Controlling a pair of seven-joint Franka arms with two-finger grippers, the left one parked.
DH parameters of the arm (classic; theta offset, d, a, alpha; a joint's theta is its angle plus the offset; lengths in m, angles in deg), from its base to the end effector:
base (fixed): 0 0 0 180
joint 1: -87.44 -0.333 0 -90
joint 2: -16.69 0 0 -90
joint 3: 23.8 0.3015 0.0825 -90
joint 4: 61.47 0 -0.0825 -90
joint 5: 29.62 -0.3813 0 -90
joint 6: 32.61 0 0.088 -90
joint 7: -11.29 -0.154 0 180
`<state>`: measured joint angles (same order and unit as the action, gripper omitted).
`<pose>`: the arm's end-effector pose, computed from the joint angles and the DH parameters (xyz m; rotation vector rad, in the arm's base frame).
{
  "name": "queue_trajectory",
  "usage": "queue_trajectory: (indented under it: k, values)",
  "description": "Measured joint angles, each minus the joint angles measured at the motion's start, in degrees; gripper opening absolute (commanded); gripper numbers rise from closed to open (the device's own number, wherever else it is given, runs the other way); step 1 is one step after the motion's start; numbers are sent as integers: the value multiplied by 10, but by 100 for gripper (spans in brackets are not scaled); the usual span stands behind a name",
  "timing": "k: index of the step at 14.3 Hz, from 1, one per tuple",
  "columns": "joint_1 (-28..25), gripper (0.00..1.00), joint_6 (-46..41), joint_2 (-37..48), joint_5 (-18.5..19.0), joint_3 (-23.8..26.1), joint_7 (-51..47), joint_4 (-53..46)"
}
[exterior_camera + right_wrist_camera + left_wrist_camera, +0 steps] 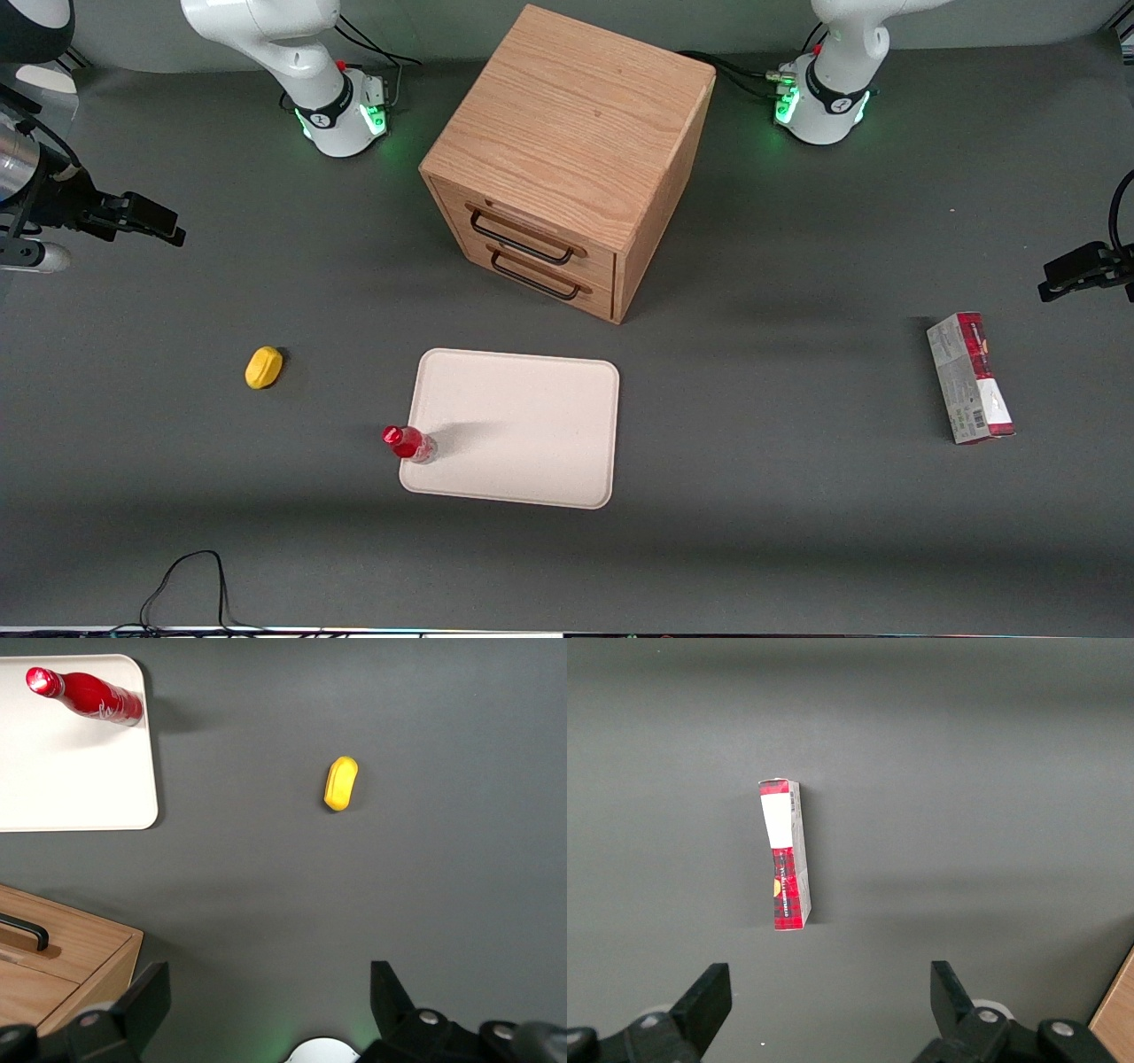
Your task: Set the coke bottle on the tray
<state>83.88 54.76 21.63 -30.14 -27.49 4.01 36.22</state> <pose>0.5143 -0.0008 0.5429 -3.1229 0.2015 0.1485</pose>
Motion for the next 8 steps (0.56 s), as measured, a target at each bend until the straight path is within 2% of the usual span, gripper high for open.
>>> queue_trajectory:
  k: [8]
  values:
    - [23, 100, 3, -4, 0, 23, 56, -27]
